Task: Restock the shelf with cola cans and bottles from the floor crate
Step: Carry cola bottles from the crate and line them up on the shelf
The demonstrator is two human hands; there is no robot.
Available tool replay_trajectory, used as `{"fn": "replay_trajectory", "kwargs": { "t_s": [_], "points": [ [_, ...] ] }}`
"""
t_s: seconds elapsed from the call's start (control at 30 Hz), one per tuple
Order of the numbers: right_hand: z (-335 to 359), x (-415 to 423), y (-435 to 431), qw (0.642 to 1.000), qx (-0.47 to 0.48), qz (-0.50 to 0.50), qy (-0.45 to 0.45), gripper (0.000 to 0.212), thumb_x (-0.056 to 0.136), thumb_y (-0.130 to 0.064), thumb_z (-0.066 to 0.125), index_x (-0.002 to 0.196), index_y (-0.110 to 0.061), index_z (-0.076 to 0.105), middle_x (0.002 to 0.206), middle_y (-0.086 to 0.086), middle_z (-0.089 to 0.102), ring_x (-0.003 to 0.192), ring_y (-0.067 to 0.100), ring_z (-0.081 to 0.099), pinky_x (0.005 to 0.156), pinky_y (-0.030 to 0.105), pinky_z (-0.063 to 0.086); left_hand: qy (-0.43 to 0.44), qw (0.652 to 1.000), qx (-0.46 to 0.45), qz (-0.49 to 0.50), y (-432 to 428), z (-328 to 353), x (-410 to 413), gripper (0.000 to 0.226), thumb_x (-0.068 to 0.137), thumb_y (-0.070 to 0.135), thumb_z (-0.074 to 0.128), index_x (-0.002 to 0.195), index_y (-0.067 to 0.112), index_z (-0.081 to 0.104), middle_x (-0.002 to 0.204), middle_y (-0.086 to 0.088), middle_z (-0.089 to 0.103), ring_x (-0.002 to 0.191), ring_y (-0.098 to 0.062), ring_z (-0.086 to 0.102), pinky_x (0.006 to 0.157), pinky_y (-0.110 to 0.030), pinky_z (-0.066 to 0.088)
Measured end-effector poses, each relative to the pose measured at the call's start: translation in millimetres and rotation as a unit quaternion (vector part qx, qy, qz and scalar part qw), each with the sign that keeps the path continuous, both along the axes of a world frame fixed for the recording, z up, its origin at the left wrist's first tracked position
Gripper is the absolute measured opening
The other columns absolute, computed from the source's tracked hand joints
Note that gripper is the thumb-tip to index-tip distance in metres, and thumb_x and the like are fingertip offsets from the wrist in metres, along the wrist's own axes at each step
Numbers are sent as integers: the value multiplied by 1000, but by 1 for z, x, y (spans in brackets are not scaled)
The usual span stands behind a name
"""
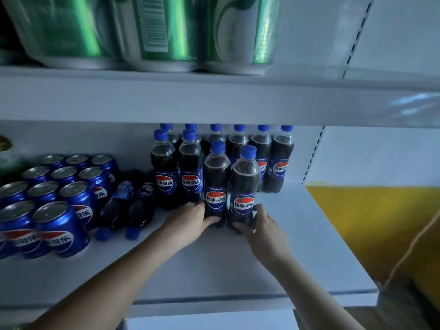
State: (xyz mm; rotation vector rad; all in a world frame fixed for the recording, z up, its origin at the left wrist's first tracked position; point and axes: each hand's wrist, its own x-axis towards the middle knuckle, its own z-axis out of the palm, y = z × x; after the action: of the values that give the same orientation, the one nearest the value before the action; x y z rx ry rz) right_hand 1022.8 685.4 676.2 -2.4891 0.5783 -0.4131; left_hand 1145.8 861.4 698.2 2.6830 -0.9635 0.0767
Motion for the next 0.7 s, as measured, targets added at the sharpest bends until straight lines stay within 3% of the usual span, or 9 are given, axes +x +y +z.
{"fn": "replay_trajectory", "kwargs": {
  "t_s": [0.1, 0.23, 0.47, 0.7],
  "points": [
    [-1, 13, -5, 1000, -2, 1, 7, 46, 92, -58, 60, 119, -26, 41, 115, -2, 68, 106, 30, 65, 77, 39, 50, -11, 998, 66, -4, -10, 15, 7, 48, 95, 60, 55, 88, 13, 54, 85, -9, 69, 81, -31, 69, 68, -36, 54],
    [-2, 26, -10, 1000, -5, -7, 10, 46, 93, -58, 59, 119, -26, 40, 112, 1, 68, 103, 33, 65, 77, 41, 51, 24, 997, 77, -5, -16, 22, 24, 54, 97, 57, 56, 71, 12, 43, 65, 0, 52, 65, -24, 56, 61, -32, 42],
    [2, 49, -15, 1000, -4, -19, 24, 43, 94, -57, 57, 114, -23, 39, 115, 3, 67, 104, 34, 64, 78, 42, 50, 65, 998, -7, 19, -26, 5, 40, 56, 96, 57, 57, 68, 10, 50, 64, -9, 63, 62, -31, 66, 66, -42, 58],
    [8, 71, -21, 999, -5, -33, 40, 40, 96, -53, 58, 101, -21, 33, 119, 5, 64, 106, 36, 63, 80, 43, 49, 102, 992, -60, 39, -42, -6, 43, 59, 97, 54, 57, 60, 8, 54, 46, -10, 64, 44, -25, 66, 66, -37, 61]
  ]
}}
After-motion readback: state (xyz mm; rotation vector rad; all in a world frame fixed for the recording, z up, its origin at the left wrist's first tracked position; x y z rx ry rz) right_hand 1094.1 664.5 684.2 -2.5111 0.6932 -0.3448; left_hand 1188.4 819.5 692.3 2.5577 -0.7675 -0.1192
